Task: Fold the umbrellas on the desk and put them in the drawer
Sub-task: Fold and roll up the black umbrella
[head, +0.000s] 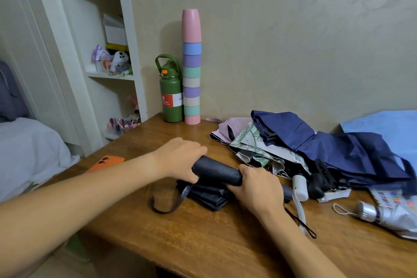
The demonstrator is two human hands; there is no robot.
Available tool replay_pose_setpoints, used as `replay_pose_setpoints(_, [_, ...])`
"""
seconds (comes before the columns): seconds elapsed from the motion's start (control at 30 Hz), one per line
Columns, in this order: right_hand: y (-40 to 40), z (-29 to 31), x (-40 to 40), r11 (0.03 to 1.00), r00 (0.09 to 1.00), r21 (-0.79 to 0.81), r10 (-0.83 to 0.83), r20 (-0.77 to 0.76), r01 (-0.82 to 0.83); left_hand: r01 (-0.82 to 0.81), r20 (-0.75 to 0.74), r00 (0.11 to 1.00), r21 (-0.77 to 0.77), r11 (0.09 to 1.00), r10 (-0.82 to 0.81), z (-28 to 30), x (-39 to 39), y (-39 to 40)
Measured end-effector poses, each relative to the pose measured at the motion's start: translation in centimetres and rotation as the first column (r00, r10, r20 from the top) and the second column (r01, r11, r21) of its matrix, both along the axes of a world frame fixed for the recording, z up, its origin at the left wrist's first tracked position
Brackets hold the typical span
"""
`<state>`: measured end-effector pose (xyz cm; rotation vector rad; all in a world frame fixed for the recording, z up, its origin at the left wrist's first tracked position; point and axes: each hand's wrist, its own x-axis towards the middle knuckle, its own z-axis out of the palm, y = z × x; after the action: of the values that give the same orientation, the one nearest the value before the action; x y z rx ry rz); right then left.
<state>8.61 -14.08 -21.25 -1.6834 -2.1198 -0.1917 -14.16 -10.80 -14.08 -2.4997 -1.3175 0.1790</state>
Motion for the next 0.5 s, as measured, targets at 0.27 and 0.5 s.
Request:
replay_pose_setpoints(0.27, [0.4, 0.0, 0.2, 0.999, 0.999, -0.043, 0.009, -0.049, -0.011, -0.03, 0.015, 0.999, 0.123, 0.992, 0.028, -1.0, -0.2, 0.0])
replay_pose_setpoints(0.5, [1.1, -0.8, 0.1, 0.992, 0.995, 0.126, -0.005, -0.095, 0.017, -0.152, 0.002, 0.988, 0.007, 0.988, 0.152, 0.8, 1.1, 0.3])
